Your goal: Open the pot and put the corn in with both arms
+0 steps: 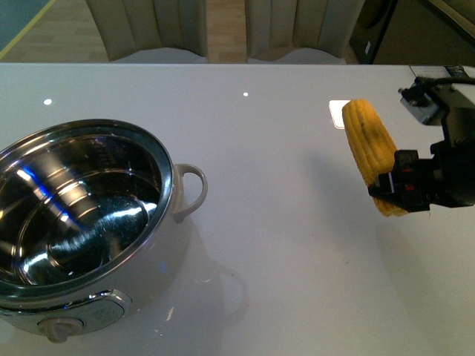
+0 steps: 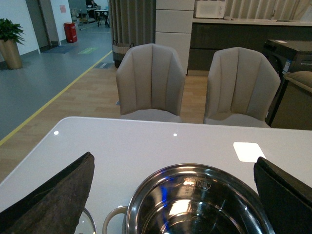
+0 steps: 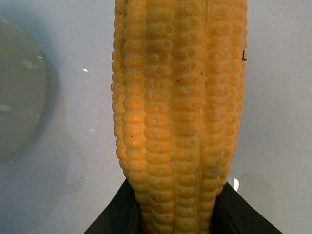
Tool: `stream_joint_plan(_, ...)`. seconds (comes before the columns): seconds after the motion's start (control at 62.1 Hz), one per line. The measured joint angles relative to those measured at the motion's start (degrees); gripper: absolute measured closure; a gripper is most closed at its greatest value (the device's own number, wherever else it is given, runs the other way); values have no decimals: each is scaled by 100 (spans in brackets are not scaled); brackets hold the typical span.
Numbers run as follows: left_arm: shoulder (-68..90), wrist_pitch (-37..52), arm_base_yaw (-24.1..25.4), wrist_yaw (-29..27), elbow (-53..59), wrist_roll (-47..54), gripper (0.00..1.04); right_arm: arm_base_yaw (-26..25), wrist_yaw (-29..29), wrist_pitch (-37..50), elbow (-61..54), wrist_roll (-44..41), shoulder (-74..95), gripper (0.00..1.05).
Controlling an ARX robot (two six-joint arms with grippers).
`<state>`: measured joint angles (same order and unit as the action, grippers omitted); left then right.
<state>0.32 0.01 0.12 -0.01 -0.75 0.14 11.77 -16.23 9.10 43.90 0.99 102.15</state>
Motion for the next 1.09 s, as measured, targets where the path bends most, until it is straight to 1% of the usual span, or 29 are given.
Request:
stream_joint_plan(0.129, 0, 0, 0, 0, 0, -2, 7, 398, -164, -20, 72, 389, -350, 82)
stream_joint_plan(0.209, 0, 0, 0, 0, 0, 0, 7, 723, -229, 9, 243, 772, -501, 82)
stream_joint_plan(0.338, 0, 0, 0, 0, 0, -2, 7, 1115, -219, 63, 531, 1226, -518, 82)
stream_joint_plan(0.547, 0, 0, 0, 0, 0, -2, 7, 1670, -173, 125, 975, 1725, -286, 82)
stream_joint_plan(0.853, 0, 0, 0, 0, 0, 0, 7, 2256, -85, 133, 1617, 2149, 487, 82)
stream_joint_plan(1.094, 0, 0, 0, 0, 0, 0, 7, 2485, -68, -44, 2262, 2404, 1027, 82)
